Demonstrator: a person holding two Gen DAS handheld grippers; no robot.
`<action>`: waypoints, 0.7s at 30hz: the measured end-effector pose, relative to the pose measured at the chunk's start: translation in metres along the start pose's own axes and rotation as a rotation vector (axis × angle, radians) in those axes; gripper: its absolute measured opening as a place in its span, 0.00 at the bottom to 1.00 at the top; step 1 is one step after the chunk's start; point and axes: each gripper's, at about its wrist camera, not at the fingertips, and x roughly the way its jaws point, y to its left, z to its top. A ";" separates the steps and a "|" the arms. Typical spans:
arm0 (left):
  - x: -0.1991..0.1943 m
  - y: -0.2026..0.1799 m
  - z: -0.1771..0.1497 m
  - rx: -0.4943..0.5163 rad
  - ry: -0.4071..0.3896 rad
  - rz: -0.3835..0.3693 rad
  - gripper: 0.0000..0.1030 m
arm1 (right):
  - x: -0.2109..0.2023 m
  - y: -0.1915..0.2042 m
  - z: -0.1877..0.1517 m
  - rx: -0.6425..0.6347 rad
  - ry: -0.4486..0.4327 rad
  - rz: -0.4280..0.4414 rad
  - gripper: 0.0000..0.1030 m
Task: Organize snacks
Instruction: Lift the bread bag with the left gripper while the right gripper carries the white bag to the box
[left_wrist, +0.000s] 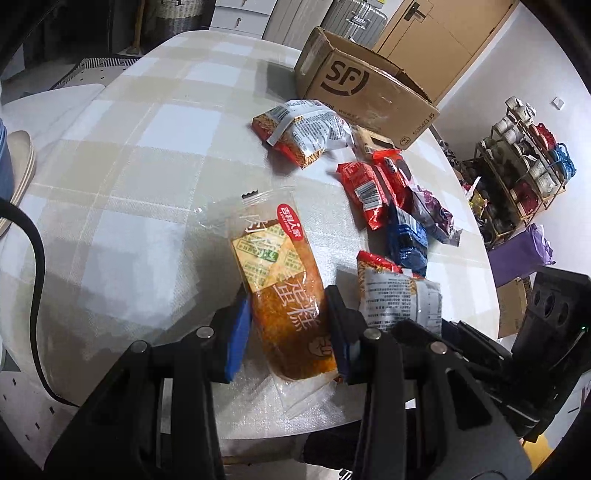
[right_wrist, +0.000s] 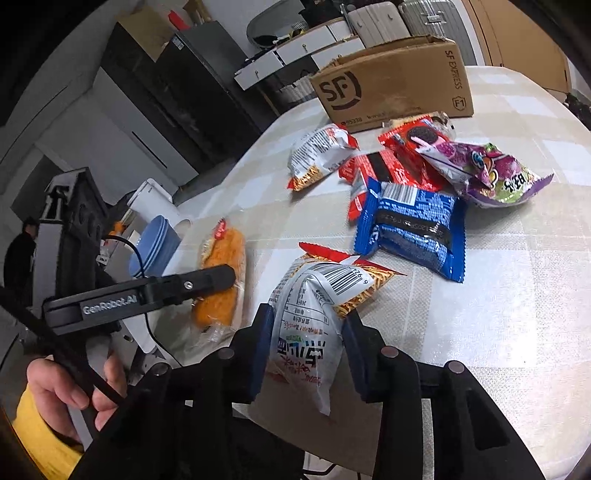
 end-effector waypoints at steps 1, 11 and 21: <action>0.000 0.000 0.000 0.002 0.001 0.000 0.34 | -0.001 0.001 0.001 0.000 -0.003 0.004 0.36; -0.012 -0.003 0.004 0.007 -0.010 -0.018 0.34 | -0.031 0.010 0.015 -0.009 -0.080 0.044 0.35; -0.037 -0.032 0.038 0.077 -0.031 -0.031 0.35 | -0.072 0.009 0.058 -0.014 -0.162 0.027 0.35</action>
